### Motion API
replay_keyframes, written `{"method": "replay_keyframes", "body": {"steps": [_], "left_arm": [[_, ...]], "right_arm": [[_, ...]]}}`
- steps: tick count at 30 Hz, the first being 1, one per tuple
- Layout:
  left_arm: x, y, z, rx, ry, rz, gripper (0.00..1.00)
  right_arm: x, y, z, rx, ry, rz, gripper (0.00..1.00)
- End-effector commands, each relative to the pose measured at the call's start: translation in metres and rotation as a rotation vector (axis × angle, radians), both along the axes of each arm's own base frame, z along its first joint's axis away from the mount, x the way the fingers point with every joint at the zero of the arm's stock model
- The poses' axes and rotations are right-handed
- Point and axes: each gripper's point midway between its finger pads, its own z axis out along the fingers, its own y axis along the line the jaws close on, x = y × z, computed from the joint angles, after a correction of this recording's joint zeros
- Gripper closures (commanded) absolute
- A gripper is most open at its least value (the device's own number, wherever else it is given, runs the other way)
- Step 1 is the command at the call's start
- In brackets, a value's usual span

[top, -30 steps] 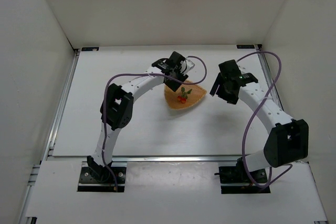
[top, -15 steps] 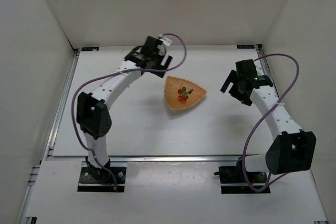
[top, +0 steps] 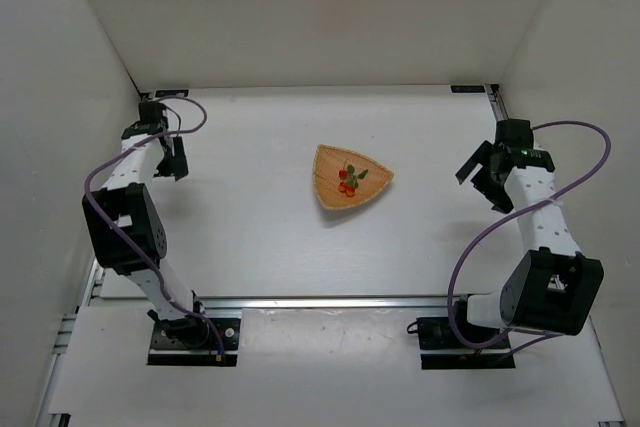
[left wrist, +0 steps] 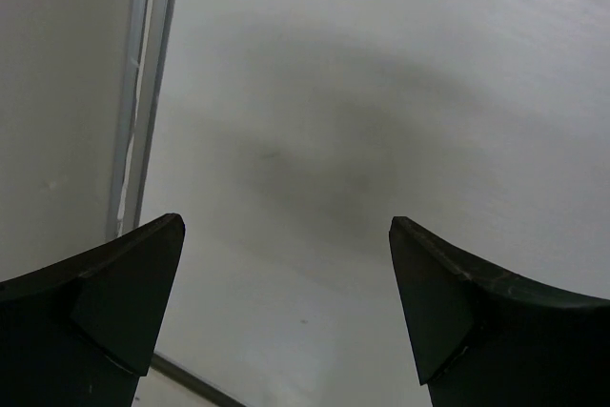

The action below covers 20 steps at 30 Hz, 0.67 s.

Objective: Place and organize the fake fruits in the fruit bowl

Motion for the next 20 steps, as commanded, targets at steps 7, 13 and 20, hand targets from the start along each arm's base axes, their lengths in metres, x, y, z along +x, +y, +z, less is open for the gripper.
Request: {"method": "replay_keyframes", "body": {"steps": [7, 13, 20], "left_arm": [[-0.041, 0.005, 0.001, -0.108, -0.044, 0.111, 0.0], [-0.043, 0.003, 0.002, -0.132, -0.049, 0.107, 0.0], [-0.041, 0.002, 0.002, -0.142, -0.042, 0.103, 0.0]], "right_arm": [[-0.004, 0.006, 0.005, 0.03, -0.021, 0.015, 0.0], [-0.006, 0.005, 0.001, 0.032, -0.013, -0.007, 0.0], [-0.007, 0.01, 0.005, 0.043, -0.078, 0.015, 0.0]]}}
